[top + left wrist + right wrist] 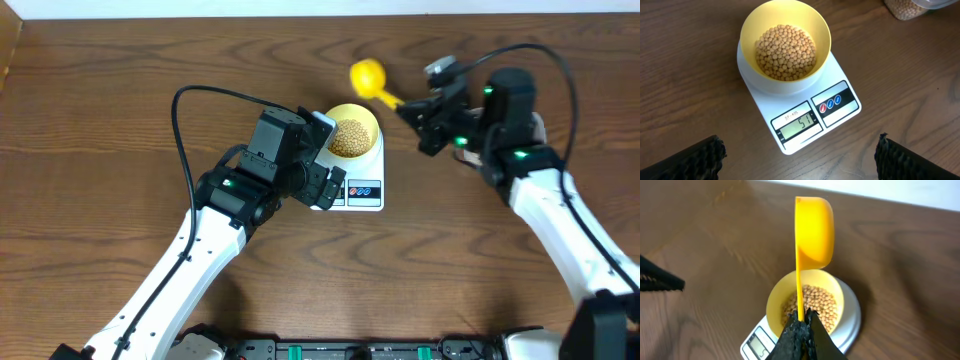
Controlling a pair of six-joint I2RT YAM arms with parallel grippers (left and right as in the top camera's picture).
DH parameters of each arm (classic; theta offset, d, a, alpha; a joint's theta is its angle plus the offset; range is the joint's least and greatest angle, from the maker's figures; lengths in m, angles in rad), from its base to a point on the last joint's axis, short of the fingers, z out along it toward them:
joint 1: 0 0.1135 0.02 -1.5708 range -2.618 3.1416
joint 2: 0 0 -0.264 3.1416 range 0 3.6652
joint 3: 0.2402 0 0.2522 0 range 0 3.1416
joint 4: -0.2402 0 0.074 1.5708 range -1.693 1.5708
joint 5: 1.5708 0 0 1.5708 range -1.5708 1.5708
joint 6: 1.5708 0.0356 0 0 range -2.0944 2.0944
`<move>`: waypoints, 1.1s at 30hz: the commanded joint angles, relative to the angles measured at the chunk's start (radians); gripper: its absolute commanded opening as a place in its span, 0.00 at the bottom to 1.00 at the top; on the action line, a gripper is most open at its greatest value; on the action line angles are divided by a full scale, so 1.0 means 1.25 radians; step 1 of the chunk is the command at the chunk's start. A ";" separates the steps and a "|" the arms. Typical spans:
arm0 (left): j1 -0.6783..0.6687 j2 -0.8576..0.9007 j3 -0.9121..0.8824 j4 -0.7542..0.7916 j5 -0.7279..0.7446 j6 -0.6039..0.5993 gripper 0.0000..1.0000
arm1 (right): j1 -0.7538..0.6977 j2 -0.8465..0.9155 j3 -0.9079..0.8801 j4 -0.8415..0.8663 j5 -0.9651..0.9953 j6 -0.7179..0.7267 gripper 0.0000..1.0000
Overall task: Scoop item into bowl and weigh 50g on scale
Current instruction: 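Lift the scoop and carry it over the yellow bowl, then tilt the scoop over the bowl with the right gripper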
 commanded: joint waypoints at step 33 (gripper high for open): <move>0.003 0.000 0.003 0.001 -0.010 0.008 0.98 | 0.155 0.052 0.007 -0.074 0.284 -0.150 0.01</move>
